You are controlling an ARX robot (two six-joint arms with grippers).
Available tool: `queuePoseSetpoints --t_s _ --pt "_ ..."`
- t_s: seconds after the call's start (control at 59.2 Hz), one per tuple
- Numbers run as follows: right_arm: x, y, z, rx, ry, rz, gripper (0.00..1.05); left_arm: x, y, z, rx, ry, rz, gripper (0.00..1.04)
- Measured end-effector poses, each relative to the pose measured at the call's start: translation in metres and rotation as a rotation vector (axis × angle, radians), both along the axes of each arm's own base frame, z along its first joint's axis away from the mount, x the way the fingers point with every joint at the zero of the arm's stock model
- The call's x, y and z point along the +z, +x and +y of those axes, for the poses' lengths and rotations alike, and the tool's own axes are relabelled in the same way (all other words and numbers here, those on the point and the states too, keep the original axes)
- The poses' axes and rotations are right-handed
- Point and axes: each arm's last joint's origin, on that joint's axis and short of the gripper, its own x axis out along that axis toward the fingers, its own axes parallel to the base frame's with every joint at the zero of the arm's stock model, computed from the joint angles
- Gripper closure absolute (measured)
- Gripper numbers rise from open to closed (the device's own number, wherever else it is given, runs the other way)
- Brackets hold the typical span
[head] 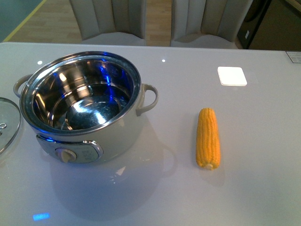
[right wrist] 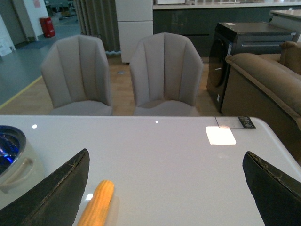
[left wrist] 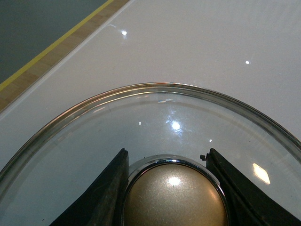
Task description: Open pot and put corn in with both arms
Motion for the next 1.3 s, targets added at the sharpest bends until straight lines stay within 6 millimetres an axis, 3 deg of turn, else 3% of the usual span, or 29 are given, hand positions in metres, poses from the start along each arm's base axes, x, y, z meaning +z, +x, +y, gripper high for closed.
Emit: queuePoseSetpoints --t_s 0.203,0.523,0.675,0.996,1.165,1.3 --pt "0.000 0.000 0.000 0.000 0.000 0.000 0.09 -0.001 -0.003 -0.001 -0.002 -0.009 0.003 0.62" --pt "0.000 0.000 0.000 0.000 0.000 0.000 0.09 0.002 -0.012 -0.005 0.012 -0.038 0.020 0.09" --pt "0.000 0.000 0.000 0.000 0.000 0.000 0.09 0.013 -0.014 -0.006 0.010 -0.030 0.011 0.07" --pt "0.000 0.000 0.000 0.000 0.000 0.000 0.09 0.075 -0.013 -0.001 -0.009 0.021 -0.098 0.07" --pt "0.000 0.000 0.000 0.000 0.000 0.000 0.09 0.121 -0.038 -0.010 -0.064 0.013 -0.161 0.07" --pt "0.000 0.000 0.000 0.000 0.000 0.000 0.09 0.159 -0.068 -0.025 -0.121 -0.017 -0.200 0.07"
